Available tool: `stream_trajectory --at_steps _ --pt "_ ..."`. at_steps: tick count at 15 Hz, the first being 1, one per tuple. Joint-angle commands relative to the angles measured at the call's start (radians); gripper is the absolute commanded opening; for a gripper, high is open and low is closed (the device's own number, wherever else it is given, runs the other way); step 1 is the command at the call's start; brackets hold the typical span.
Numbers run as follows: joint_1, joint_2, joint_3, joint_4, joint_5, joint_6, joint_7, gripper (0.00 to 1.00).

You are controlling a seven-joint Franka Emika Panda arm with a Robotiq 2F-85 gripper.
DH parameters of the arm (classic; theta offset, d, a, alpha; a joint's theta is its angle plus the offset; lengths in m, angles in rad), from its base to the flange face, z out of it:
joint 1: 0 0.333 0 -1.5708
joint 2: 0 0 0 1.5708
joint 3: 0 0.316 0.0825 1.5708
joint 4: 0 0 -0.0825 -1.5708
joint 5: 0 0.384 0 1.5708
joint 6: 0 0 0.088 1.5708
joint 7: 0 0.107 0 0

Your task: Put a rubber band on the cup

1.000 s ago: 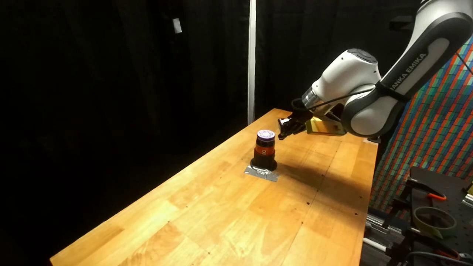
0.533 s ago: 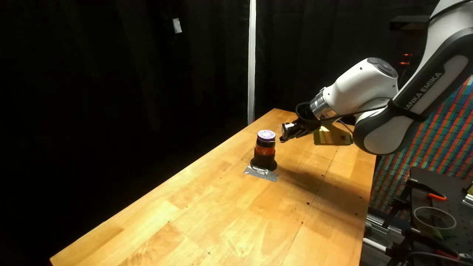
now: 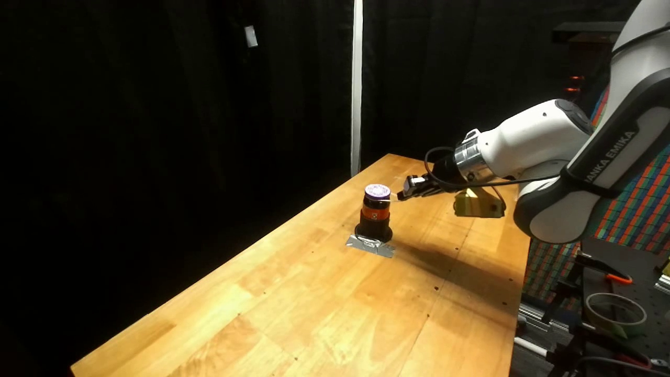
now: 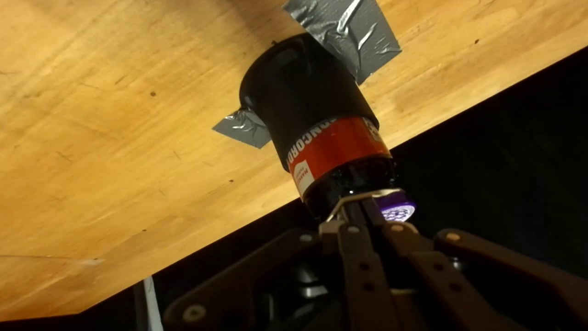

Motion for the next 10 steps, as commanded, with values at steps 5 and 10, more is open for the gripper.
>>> stream_trajectory --at_steps 5,10 --pt "-0.211 0.019 0.355 -0.021 0.405 0.325 -0.292 0.08" --pt "-0.451 0.000 0.633 -0.024 0.435 0.424 -0.396 0.33"
